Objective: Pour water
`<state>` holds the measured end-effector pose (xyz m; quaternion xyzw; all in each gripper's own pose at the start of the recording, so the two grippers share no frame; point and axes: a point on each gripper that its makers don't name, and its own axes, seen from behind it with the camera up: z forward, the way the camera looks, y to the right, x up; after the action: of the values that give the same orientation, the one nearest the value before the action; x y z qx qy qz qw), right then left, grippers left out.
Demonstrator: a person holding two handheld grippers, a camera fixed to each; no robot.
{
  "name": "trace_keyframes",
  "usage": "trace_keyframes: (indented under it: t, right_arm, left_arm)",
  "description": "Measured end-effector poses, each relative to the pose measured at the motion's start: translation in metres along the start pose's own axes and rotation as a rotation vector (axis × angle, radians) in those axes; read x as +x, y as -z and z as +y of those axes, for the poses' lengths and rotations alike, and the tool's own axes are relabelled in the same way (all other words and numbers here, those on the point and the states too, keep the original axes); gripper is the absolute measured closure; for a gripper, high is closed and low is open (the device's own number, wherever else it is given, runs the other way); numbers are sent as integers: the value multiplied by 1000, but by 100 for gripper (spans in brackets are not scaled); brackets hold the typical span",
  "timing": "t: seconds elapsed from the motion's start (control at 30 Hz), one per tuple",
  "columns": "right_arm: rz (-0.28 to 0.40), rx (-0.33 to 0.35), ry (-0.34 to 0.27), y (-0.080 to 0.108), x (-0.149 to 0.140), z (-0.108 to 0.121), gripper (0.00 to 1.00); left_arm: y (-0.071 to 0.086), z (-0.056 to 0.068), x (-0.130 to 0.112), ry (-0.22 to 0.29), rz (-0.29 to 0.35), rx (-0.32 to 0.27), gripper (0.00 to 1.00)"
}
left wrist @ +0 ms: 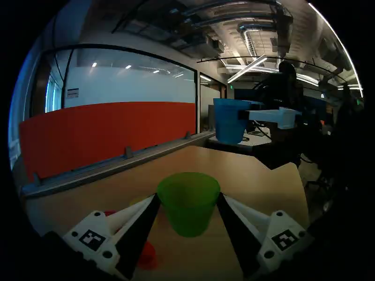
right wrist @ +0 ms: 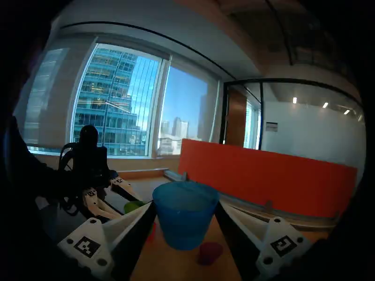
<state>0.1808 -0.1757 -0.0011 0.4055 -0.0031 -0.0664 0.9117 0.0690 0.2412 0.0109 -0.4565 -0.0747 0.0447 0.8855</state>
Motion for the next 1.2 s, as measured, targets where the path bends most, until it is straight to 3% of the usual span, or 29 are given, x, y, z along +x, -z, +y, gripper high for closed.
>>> trace_keyframes:
  t: [0.6,1.2]
  right_arm:
    - [-2,15,10,-5,2,-6,10]
    - [-7,27,36,-13,10,-8,10]
  left_arm:
    - [8,2,1,-5,3,2,14]
    - [21,5,14,0,73,4,14]
